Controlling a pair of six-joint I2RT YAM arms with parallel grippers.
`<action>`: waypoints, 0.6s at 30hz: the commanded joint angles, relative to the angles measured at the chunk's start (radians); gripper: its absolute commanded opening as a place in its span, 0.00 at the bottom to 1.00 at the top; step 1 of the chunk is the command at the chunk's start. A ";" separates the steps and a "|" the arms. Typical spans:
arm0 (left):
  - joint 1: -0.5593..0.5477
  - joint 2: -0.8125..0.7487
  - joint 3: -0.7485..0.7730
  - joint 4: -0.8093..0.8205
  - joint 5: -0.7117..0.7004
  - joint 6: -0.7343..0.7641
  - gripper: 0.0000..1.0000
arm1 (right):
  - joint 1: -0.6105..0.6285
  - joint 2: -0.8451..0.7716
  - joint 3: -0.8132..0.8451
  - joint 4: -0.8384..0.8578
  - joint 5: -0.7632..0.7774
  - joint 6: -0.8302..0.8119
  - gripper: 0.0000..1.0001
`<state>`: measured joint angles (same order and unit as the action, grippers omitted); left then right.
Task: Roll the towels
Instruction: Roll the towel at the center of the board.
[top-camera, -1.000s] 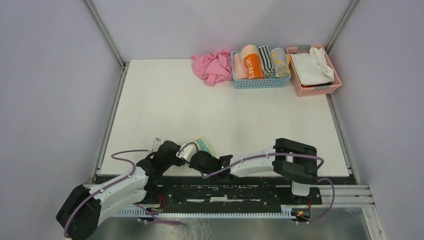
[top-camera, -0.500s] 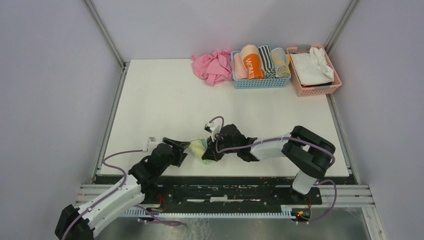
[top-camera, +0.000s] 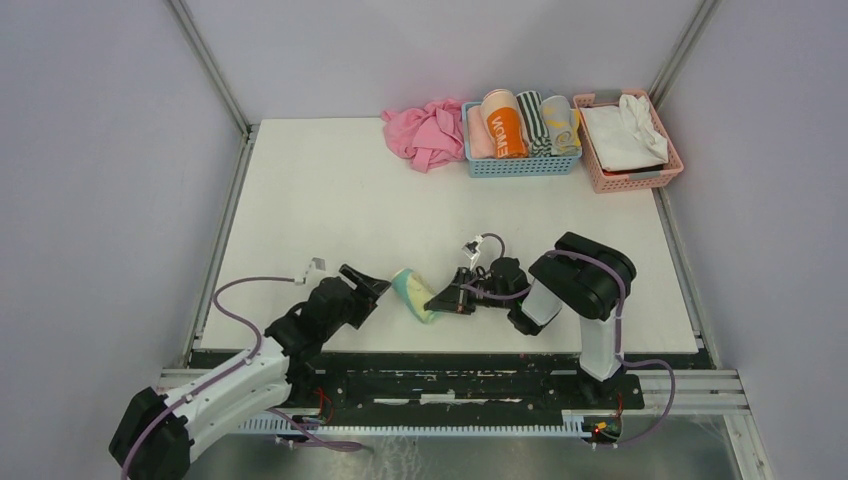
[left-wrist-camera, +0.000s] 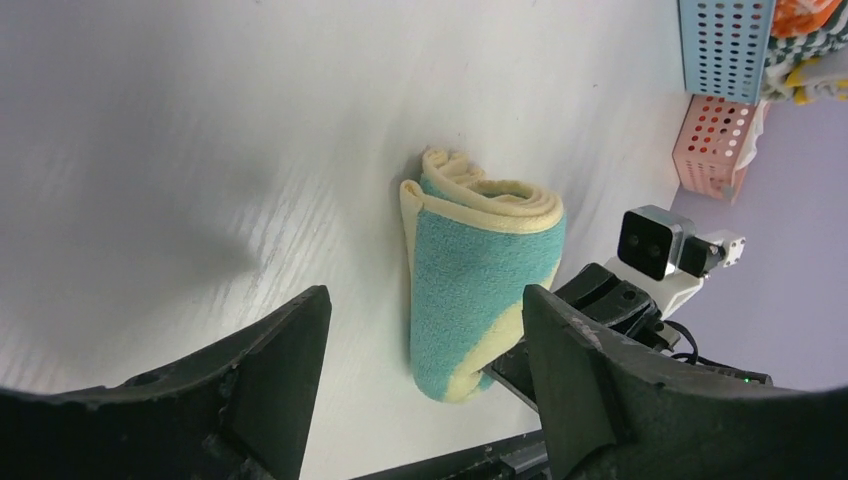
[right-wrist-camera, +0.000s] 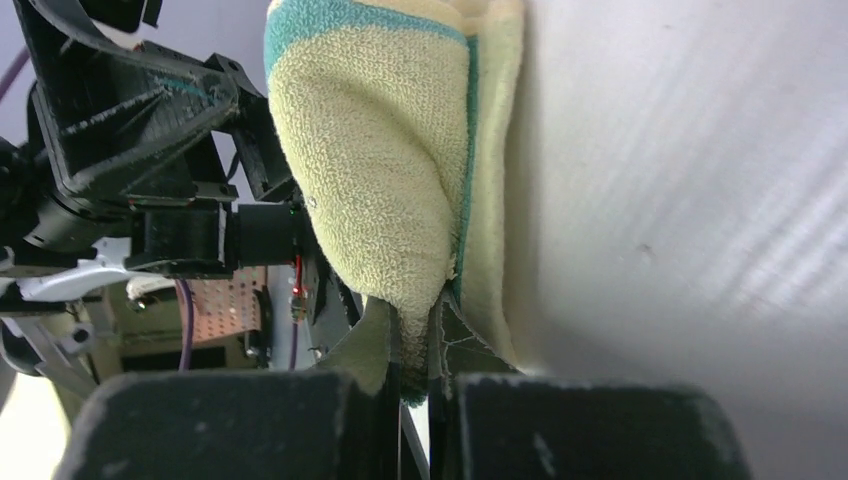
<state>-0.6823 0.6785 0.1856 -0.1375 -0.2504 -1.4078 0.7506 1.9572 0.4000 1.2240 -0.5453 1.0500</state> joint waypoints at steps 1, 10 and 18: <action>0.001 0.074 0.044 0.165 0.059 0.135 0.78 | -0.029 0.021 -0.053 -0.071 0.037 0.093 0.00; 0.009 0.273 0.084 0.371 0.192 0.166 0.79 | -0.033 -0.054 -0.002 -0.333 0.044 0.010 0.00; 0.017 0.399 0.077 0.447 0.194 0.134 0.79 | -0.022 -0.093 0.049 -0.494 0.036 -0.062 0.00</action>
<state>-0.6754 1.0252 0.2367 0.2092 -0.0677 -1.2987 0.7219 1.8526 0.4416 0.9424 -0.5507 1.0660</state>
